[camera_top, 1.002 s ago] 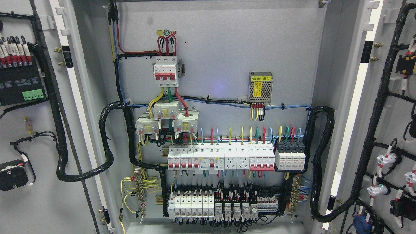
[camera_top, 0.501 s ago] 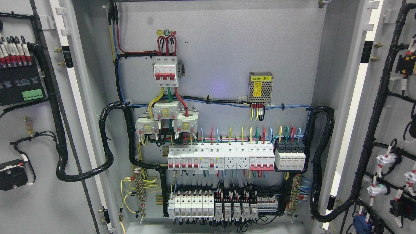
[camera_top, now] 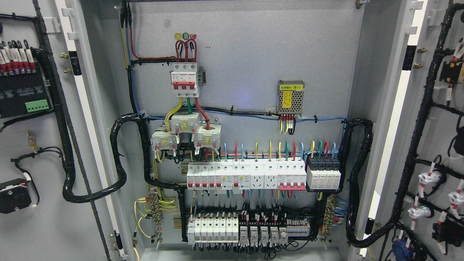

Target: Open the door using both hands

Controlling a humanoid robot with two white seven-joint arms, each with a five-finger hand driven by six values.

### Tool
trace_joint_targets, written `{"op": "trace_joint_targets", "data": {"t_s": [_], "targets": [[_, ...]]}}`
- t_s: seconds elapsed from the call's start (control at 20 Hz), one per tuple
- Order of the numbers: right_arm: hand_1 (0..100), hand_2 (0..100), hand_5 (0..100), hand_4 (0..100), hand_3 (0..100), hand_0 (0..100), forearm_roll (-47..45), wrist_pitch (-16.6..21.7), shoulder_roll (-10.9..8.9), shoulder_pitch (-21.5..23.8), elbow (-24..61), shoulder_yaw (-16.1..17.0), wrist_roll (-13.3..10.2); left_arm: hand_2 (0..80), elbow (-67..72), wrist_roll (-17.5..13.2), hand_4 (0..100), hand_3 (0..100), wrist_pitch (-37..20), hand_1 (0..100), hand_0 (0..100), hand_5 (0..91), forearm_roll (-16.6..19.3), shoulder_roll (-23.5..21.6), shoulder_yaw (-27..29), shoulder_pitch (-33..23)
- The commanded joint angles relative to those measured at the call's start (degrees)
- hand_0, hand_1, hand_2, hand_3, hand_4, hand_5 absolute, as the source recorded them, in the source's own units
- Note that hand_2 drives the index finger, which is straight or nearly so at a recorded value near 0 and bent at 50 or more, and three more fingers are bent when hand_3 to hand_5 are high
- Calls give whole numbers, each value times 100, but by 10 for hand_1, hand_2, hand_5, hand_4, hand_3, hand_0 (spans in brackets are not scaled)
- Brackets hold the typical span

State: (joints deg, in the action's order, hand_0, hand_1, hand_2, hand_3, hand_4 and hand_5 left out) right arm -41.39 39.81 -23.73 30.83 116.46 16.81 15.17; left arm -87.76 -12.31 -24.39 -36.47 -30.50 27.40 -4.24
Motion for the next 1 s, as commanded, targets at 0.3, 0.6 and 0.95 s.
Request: {"op": "trace_joint_targets", "data": {"t_s": [0.3, 0.6, 0.95], "targets": [[0, 0, 0, 0, 0, 381, 8, 202, -421, 2, 17, -915, 47, 0, -1507, 9, 0, 0, -13, 0, 0, 0, -36, 360, -226, -762], [0, 0, 0, 0, 0, 381, 69, 202, -465, 29, -140, -1846, 56, 0, -1745, 18, 0, 0, -13, 0, 0, 0, 34, 545, -857, -1044], [0, 0, 0, 0, 0, 381, 746, 202, -334, 37, -948, -2963, 65, 0, -1868, 26, 0, 0, -74, 0, 0, 0, 367, 624, -1964, -1228]]}}
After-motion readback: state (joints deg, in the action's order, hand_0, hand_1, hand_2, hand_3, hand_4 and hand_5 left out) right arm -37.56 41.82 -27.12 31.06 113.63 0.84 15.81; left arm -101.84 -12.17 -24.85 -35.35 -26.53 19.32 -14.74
